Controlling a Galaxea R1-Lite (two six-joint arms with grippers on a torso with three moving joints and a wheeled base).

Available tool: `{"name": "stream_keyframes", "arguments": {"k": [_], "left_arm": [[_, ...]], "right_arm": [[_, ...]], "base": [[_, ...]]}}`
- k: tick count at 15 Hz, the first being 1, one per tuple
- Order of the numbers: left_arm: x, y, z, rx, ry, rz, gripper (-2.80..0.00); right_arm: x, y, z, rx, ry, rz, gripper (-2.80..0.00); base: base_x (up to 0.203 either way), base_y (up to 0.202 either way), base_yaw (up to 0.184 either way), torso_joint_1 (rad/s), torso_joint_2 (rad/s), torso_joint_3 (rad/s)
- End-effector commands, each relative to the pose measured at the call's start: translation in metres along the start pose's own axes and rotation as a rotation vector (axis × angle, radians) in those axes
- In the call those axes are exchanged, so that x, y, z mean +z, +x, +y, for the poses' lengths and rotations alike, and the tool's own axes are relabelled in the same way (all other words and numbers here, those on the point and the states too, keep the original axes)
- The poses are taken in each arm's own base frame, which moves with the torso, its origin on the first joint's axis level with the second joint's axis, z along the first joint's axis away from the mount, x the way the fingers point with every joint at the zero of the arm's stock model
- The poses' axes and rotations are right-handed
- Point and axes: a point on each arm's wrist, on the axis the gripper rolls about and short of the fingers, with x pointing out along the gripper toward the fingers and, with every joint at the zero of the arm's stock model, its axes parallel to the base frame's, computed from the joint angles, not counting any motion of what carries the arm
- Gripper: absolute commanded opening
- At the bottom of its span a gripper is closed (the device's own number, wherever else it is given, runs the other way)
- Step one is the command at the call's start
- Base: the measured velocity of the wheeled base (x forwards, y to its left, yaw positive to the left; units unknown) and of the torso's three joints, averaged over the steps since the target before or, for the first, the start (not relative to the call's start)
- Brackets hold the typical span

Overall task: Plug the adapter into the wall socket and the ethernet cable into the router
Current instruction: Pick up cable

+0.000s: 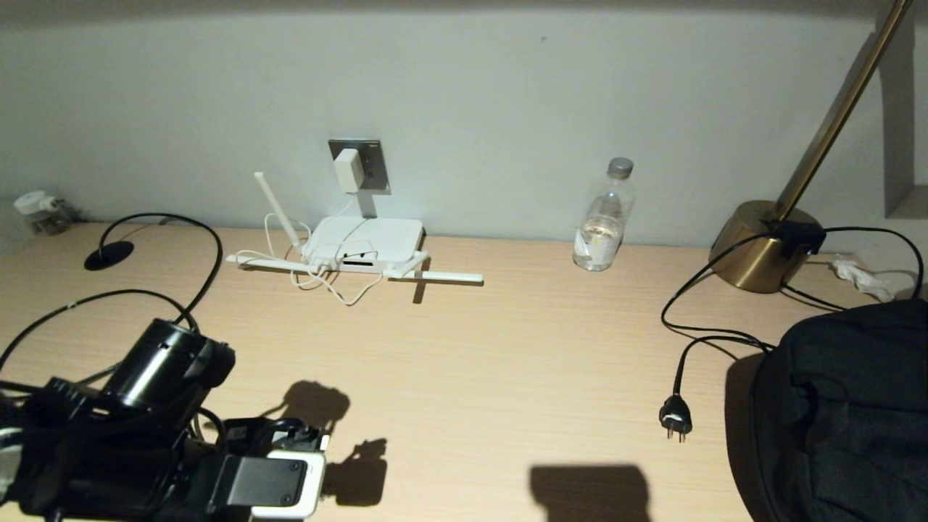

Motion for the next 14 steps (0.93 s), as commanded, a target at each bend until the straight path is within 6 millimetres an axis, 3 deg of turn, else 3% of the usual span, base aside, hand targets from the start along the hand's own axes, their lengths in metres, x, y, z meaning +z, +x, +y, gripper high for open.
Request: {"name": "stream_keyframes", "arguments": {"k": [1,8,14], "left_arm": [[0.001,0.006,0.006,-0.019,0.004,0.004,0.0],[-0.001,-0.007,0.017,-0.126,-0.035,0.042,0.0],[-0.004,0.002,0.021,-0.143,-0.049,0.056,0.0]], "right_arm": [[0.0,0.0,0.0,0.001,0.0,0.001,-2.8],[0.0,0.0,0.0,0.0,0.0,0.001,-2.8],[0.0,0.0,0.0,0.001,0.0,0.001,-2.8]], "base": [[0.0,0.0,0.0,0.0,0.0,0.0],[0.0,0.0,0.0,0.0,0.0,0.0],[0.0,0.0,0.0,0.0,0.0,0.0]]}}
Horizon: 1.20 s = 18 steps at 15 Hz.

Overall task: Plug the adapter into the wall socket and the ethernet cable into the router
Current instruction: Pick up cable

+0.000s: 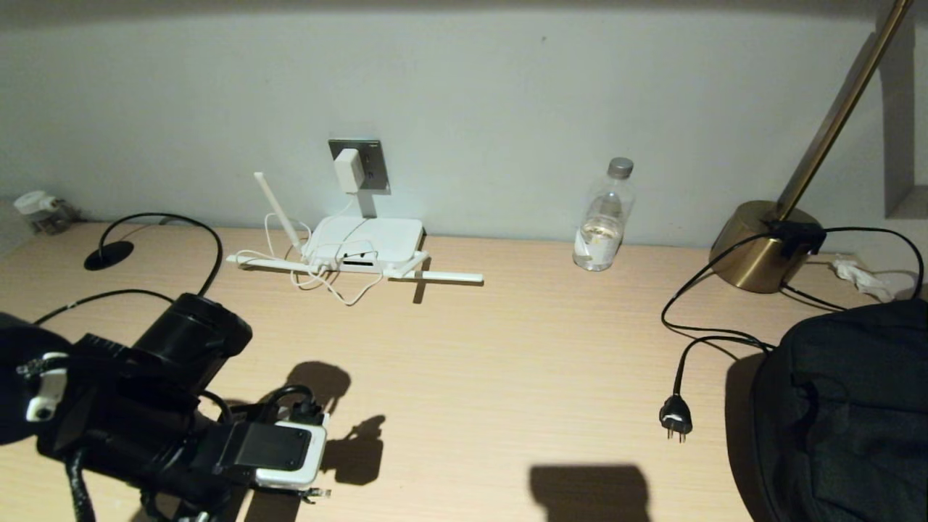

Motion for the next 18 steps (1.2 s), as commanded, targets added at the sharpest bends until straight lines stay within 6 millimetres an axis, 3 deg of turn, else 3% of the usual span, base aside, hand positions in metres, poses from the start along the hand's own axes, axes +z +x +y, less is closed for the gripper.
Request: {"name": "stream_keyframes", "arguments": {"k": [1,18], "left_arm": [[-0.0003,0.004,0.0007,-0.018,0.005,0.005,0.0],[0.0015,0.0126,0.0088,-0.049,0.002,0.013,0.0]], "right_arm": [[0.0,0.0001,0.0,0.0,0.0,0.002,-2.8],[0.0,0.0001,0.0,0.0,0.0,0.002,-2.8]], "base": [[0.0,0.0,0.0,0.0,0.0,0.0],[0.0,0.0,0.0,0.0,0.0,0.0]]}}
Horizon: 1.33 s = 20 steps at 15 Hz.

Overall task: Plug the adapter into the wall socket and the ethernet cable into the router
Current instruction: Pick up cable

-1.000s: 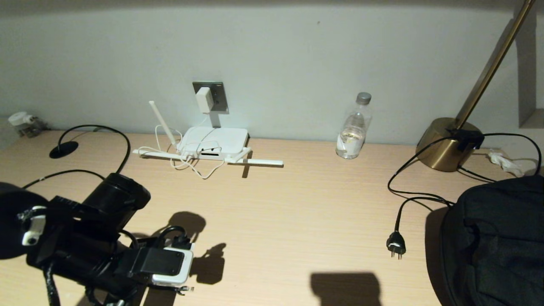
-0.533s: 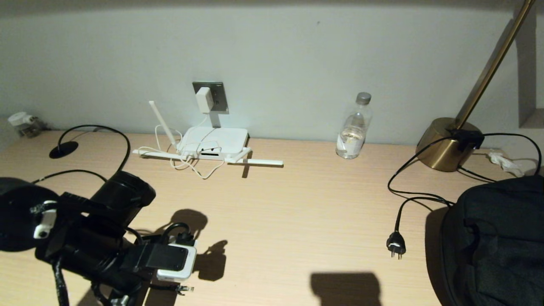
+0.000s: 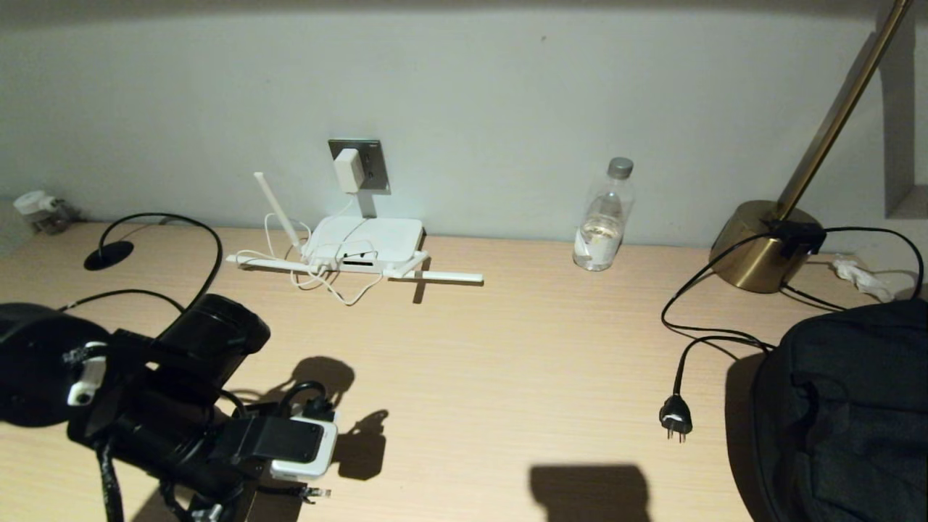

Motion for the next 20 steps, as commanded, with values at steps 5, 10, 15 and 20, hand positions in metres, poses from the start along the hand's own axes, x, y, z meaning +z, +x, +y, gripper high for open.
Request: {"name": "stream_keyframes", "arguments": {"k": [5,10,15,20], "left_arm": [[0.0,0.002,0.0,-0.011,0.005,0.003,-2.8],[0.0,0.003,0.0,-0.016,0.006,0.003,-2.8],[0.001,0.003,-0.001,-0.015,0.012,0.0,-2.8],[0.005,-0.028,-0.009,-0.07,0.002,-0.1,-2.8]], "right_arm": [[0.0,0.0,0.0,0.001,0.0,0.002,-2.8],[0.0,0.0,0.0,0.001,0.0,0.002,-2.8],[0.0,0.0,0.0,0.001,0.0,0.002,-2.8],[0.0,0.0,0.0,0.001,0.0,0.002,-2.8]], "base": [[0.0,0.0,0.0,0.0,0.0,0.0],[0.0,0.0,0.0,0.0,0.0,0.0],[0.0,0.0,0.0,0.0,0.0,0.0],[0.0,0.0,0.0,0.0,0.0,0.0]]}}
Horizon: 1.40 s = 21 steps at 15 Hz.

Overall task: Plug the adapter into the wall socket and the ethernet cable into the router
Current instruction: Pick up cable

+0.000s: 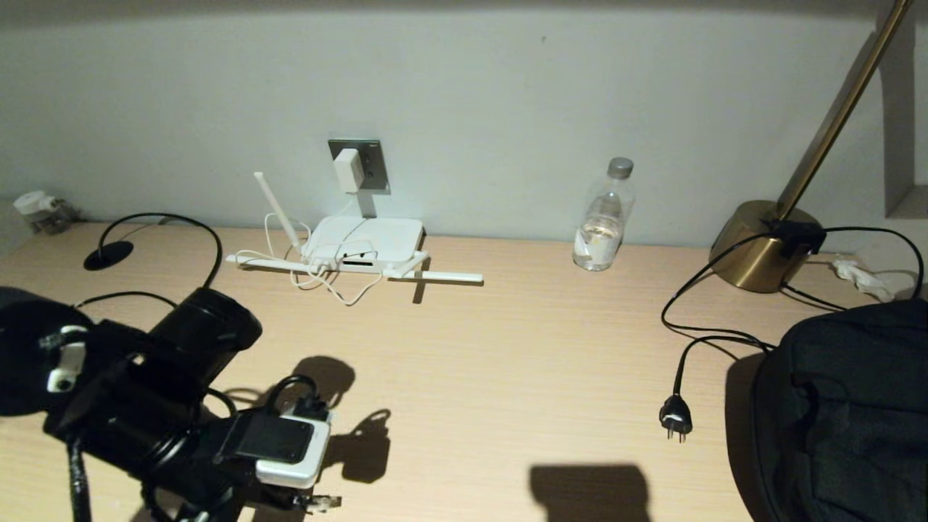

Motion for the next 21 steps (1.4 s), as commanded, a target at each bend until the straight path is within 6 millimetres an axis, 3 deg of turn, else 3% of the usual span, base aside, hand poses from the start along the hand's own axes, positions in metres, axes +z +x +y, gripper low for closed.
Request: {"name": "stream_keyframes", "arguments": {"k": [1,5,10,19,21], "left_arm": [[0.002,-0.02,-0.012,-0.064,-0.012,-0.05,-2.8],[0.001,-0.055,-0.054,-0.333,-0.138,-0.235,-2.8],[-0.003,-0.067,-0.083,-0.49,-0.213,-0.268,-2.8],[0.0,-0.069,-0.075,-0.43,-0.185,-0.286,-2.8],[0.003,-0.06,-0.055,-0.354,-0.147,-0.281,-2.8]], "right_arm": [[0.0,0.0,0.0,0.001,0.0,0.002,-2.8],[0.0,0.0,0.0,0.001,0.0,0.002,-2.8],[0.0,0.0,0.0,0.002,0.0,0.002,-2.8],[0.0,0.0,0.0,0.009,-0.022,0.018,-2.8],[0.018,-0.004,0.0,0.03,-0.025,-0.032,-2.8]], "base": [[0.0,0.0,0.0,0.0,0.0,0.0],[0.0,0.0,0.0,0.0,0.0,0.0],[0.0,0.0,0.0,0.0,0.0,0.0],[0.0,0.0,0.0,0.0,0.0,0.0],[0.0,0.0,0.0,0.0,0.0,0.0]]}}
